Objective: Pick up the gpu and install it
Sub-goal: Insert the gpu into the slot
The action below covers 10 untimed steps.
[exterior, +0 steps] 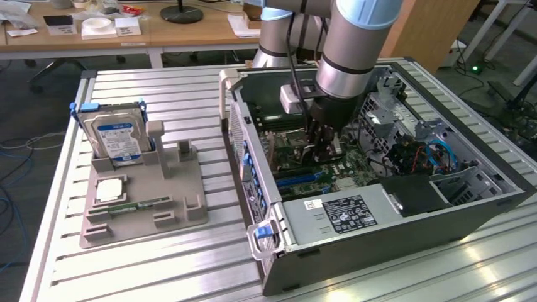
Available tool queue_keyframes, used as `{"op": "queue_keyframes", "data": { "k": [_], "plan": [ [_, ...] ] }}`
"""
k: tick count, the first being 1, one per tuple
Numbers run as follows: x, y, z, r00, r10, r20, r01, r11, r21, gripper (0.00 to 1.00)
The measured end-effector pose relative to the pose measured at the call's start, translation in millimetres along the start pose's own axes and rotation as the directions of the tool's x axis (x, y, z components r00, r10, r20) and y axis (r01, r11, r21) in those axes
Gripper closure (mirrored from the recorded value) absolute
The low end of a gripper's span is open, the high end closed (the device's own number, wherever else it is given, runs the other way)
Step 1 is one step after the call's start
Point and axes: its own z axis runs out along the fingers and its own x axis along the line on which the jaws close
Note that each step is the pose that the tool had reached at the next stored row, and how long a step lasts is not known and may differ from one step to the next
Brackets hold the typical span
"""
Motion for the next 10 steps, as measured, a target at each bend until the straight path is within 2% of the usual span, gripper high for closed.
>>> {"op": "queue_keyframes", "data": {
  "k": [6, 10],
  "plan": [
    [1.5, 3.7, 0.8, 1.0, 0.003, -0.0001, -0.003, 1.0, 0.0, 0.73],
    [7.6, 3.5, 1.1, 1.0, 0.003, 0.0, -0.003, 1.0, 0.0, 0.73]
  ]
}}
